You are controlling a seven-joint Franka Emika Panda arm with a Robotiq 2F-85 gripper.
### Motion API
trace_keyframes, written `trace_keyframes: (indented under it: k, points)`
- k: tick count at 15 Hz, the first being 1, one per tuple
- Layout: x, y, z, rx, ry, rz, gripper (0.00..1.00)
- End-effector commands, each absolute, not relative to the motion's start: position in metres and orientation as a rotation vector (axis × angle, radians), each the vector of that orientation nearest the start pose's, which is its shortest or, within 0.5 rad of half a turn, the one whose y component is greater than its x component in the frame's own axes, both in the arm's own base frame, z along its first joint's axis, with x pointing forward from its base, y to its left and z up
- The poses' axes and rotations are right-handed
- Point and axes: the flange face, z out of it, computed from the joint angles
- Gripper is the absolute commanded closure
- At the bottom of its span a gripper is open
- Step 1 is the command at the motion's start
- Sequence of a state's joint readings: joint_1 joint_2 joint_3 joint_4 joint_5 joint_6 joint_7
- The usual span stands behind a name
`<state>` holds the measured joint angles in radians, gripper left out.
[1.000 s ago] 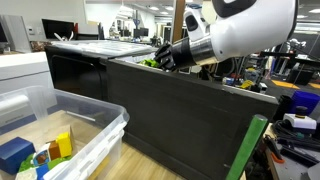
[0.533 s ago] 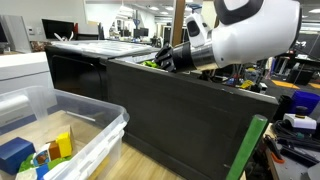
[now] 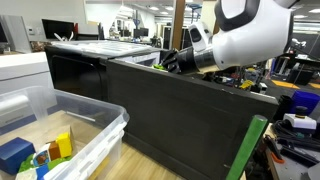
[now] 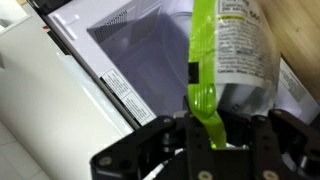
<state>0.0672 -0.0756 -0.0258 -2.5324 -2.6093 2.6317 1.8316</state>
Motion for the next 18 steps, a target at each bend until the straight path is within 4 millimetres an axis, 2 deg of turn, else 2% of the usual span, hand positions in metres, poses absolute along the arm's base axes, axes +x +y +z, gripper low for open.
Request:
trace_keyframes:
  k: [1,5,13,18]
  points:
    - [0.435,0.019,0.288,2.076,0.740,1.185,0.98]
    - [0.441,0.024,0.291,2.047,0.700,1.234,0.98]
    - [0.448,0.050,0.289,1.949,0.706,1.318,0.98]
    - [0.457,0.052,0.283,1.884,0.682,1.342,0.98]
